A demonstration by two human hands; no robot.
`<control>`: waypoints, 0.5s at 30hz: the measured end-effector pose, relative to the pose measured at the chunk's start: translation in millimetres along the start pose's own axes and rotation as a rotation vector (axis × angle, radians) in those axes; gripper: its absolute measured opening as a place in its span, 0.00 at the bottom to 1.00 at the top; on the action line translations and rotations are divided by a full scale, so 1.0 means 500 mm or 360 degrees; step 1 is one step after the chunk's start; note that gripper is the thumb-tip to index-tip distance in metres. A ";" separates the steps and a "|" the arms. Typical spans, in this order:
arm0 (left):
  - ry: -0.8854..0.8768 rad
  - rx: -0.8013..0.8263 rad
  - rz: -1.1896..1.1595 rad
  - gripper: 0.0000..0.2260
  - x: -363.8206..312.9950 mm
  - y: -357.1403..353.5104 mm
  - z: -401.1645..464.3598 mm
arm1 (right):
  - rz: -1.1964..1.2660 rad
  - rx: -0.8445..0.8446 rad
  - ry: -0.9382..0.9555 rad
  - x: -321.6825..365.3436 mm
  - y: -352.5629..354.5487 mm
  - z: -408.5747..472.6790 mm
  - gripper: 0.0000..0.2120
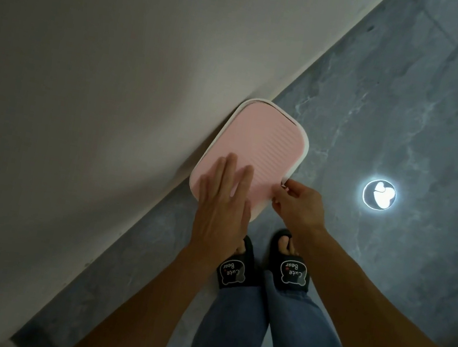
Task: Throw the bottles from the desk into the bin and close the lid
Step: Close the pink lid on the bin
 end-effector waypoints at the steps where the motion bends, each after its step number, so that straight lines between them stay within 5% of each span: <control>1: 0.0005 -0.0004 0.0004 0.29 0.001 0.000 0.000 | -0.0001 0.0006 -0.0005 0.001 -0.001 0.000 0.12; 15: 0.0067 0.0040 0.0083 0.30 -0.011 -0.013 0.011 | -0.0167 -0.0056 -0.0035 0.004 0.001 0.041 0.13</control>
Point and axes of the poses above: each hand's wrist, its own z-axis towards the middle knuckle, its own y-axis out of the back of the hand, x = y × z, the point moved 3 cm from there along z, towards the middle knuckle, and after that the axes turned 2 degrees about -z, right-handed, at the moved point
